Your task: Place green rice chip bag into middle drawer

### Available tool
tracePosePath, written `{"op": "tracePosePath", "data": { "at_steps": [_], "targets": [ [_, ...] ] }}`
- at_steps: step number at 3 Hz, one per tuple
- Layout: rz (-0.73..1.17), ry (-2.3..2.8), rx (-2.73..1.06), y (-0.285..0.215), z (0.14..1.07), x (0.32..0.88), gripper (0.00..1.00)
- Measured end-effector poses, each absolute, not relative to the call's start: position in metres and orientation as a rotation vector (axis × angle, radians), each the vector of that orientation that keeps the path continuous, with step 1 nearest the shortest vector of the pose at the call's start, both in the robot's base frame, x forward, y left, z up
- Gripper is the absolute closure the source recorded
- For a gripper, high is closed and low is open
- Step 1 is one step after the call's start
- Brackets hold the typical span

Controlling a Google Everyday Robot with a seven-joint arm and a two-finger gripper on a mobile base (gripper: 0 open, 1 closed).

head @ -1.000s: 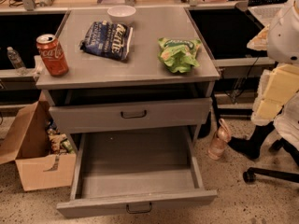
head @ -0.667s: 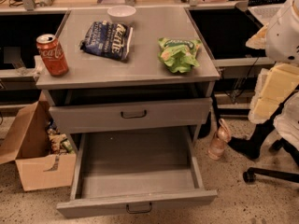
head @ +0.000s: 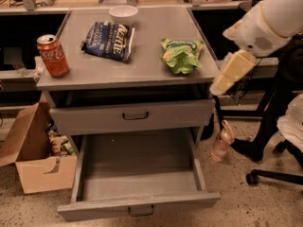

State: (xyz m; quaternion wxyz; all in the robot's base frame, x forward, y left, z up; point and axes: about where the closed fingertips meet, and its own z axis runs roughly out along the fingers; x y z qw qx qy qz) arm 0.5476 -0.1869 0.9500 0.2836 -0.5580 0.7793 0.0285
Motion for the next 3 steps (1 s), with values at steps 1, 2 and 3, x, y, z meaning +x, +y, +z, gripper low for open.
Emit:
{"op": "tracePosePath", "data": {
  "at_steps": [1, 2, 3],
  "targets": [
    [0.158, 2.059, -1.402, -0.164, 0.932, 0.592, 0.00],
    [0.189, 2.101, -1.284, -0.148, 0.911, 0.629, 0.00],
    [0.218, 2.168, -1.151, -0.139, 0.890, 0.663, 0.00]
  ]
}}
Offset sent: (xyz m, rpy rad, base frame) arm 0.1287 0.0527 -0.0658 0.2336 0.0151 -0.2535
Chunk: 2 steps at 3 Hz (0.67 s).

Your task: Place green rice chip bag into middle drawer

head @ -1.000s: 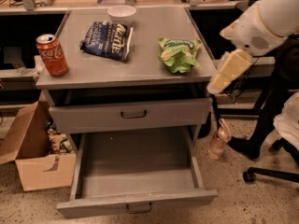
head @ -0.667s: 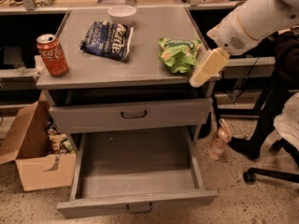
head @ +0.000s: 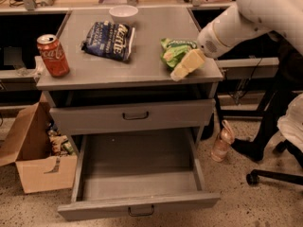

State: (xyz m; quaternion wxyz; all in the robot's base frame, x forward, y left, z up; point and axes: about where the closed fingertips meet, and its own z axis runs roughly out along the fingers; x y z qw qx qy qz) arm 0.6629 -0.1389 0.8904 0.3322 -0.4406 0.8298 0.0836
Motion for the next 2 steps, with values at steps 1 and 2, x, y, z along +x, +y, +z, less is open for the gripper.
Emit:
{"op": "tracePosePath", "data": {
  "at_steps": [1, 2],
  "targets": [
    [0.199, 2.222, -1.045, -0.141, 0.874, 0.688, 0.00],
    [0.196, 2.272, -0.950, -0.140, 0.853, 0.712, 0.21]
  ]
}}
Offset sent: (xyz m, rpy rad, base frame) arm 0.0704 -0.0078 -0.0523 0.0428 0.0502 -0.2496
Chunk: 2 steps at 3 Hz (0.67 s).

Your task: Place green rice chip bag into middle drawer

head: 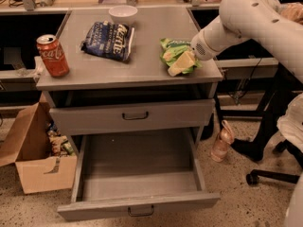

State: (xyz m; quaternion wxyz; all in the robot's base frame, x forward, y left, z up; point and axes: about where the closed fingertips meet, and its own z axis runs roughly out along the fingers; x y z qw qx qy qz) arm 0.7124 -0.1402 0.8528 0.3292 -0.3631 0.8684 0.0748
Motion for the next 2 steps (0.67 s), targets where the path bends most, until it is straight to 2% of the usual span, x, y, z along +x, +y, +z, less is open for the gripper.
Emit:
{"op": "tracePosePath", "data": {
  "at_steps": [2],
  "targets": [
    [0.219, 2.232, -0.950, -0.127, 0.853, 0.721, 0.68]
  ]
}}
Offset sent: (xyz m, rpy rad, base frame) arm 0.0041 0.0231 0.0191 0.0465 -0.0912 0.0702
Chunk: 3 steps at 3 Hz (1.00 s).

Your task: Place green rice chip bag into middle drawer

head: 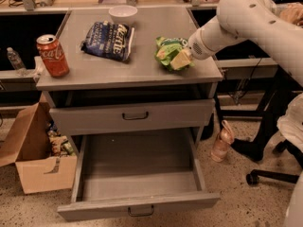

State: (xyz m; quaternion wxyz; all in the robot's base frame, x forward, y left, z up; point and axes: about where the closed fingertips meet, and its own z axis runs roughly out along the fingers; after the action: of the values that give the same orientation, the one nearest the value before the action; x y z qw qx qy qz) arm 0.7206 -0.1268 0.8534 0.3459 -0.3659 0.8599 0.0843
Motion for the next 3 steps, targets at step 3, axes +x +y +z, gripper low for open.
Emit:
{"op": "tracePosePath", "data": {
  "at_steps": [3],
  "targets": [
    [0.509, 1.769, -1.254, -0.093, 0.958, 0.611, 1.00]
  ]
}}
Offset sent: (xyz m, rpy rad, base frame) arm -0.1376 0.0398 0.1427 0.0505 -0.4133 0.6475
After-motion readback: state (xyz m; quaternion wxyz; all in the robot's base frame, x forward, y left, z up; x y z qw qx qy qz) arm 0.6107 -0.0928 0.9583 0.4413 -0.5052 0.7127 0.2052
